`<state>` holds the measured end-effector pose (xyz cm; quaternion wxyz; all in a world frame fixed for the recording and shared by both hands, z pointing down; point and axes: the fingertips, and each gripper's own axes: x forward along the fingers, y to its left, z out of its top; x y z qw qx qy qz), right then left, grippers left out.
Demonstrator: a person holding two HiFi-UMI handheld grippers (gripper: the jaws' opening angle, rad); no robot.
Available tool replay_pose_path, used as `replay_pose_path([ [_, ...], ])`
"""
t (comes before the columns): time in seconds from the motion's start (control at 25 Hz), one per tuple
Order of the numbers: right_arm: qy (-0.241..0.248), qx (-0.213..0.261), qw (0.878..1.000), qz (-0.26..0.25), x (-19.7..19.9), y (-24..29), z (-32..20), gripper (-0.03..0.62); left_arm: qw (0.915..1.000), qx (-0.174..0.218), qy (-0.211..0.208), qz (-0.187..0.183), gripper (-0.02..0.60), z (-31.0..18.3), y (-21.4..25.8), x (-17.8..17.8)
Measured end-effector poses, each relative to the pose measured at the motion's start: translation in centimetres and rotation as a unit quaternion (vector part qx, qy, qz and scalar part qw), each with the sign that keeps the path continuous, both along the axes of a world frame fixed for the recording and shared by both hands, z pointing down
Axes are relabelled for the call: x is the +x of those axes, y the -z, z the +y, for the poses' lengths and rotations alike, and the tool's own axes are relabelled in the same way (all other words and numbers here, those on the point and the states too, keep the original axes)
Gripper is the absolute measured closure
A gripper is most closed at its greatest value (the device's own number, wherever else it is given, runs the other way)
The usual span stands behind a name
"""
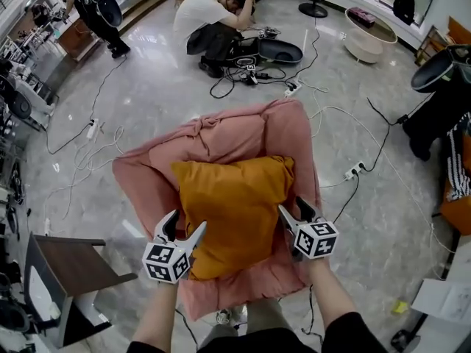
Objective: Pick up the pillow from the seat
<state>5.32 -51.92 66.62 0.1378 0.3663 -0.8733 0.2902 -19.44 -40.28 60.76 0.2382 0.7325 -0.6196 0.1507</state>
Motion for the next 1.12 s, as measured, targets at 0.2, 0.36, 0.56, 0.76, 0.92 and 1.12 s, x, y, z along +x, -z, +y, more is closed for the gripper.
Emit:
replay_pose_path([
  [0.2, 0.007, -0.034, 0.999, -0.025, -0.9, -3.2, -1.7, 0.315, 0.9997, -0.018, 0.012, 0.009, 0.224, -0.9, -1.7, 0.1],
  [0.36, 0.012, -0.065, 0.996, -0.061, -1.8, -5.4, -2.4, 0.288, 0.9993, -0.027, 0.022, 0.013, 0.219, -1.4, -2.7, 0.2],
  [0.56, 0.022, -0.100, 0.987, -0.125, -2.9, -7.2, -3.6, 0.267, 0.9989, -0.036, 0.028, 0.012, 0.219, -2.7, -4.0, 0.3],
  [0.76, 0.047, -0.127, 0.979, -0.151, -3.9, -7.5, -3.2, 0.308, 0.9976, -0.048, 0.048, 0.015, 0.221, -3.4, -5.6, -0.2],
  [0.92, 0.033, -0.118, 0.982, -0.145, -4.0, -7.0, -2.3, 0.387, 0.9971, -0.049, 0.058, 0.008, 0.259, -3.2, -5.7, -0.4],
  [1.12, 0.020, -0.104, 0.987, -0.121, -3.6, -6.5, -1.2, 0.450, 0.9973, -0.045, 0.057, 0.008, 0.348, -2.2, -5.4, -0.1],
])
